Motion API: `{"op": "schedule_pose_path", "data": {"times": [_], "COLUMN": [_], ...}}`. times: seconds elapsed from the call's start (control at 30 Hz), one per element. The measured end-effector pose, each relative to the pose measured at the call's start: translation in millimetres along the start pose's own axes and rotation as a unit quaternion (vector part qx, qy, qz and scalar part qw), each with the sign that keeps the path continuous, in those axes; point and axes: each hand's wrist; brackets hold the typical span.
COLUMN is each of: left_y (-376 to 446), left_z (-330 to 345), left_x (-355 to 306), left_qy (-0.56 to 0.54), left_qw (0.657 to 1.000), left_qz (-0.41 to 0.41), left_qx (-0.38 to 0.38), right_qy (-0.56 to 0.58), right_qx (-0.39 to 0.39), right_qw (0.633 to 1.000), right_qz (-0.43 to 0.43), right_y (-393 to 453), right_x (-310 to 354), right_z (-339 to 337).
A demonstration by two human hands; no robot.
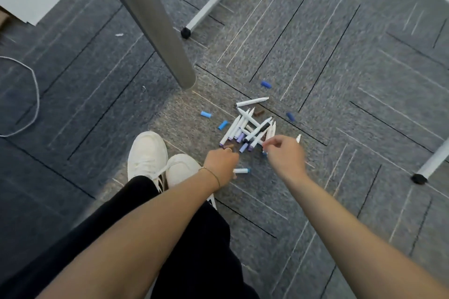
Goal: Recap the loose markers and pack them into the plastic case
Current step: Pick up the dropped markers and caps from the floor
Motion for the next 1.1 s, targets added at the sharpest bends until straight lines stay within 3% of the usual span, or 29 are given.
{"op": "schedule_pose_path", "data": {"times": [0.1,0.2,0.3,0.4,0.53,0.6,0.7,0.97,1.1], "left_y": [13,16,9,8,19,29,39,56,67], "left_z": [25,34,29,10,-46,-65,-67,-36,-39], "left_x": [0,4,13,20,3,-6,-11,-2,-4], "left_qy": [0.002,-0.033,-0.177,-0.367,-0.586,-0.611,-0.574,-0.408,-0.329], "left_qw": [1.000,0.999,0.977,0.903,0.758,0.730,0.755,0.859,0.904], "left_qz": [0.015,0.029,-0.061,-0.157,-0.206,-0.219,-0.243,-0.245,-0.204], "left_qx": [0.014,-0.027,-0.104,-0.160,-0.196,-0.213,-0.205,-0.187,-0.181], "right_qy": [0.017,0.025,0.062,0.085,0.040,0.017,0.000,-0.108,0.044], "right_qx": [-0.001,0.006,0.006,0.007,0.001,0.020,0.023,-0.051,-0.006], "right_qw": [1.000,0.999,0.996,0.990,0.990,0.991,0.990,0.987,0.983], "right_qz": [0.018,0.027,0.060,0.115,0.132,0.130,0.137,0.111,0.179], "right_y": [1,10,27,42,53,52,53,66,70], "right_x": [-13,-17,-14,-14,-16,-15,-13,-2,-28], "right_z": [7,8,11,17,23,27,37,61,53]}}
Point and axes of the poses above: each hand's wrist, its own y-axis towards the middle knuckle, its own z-axis out of the palm, x = y × z, and after that the axes turned 12 degrees about -x, right-handed
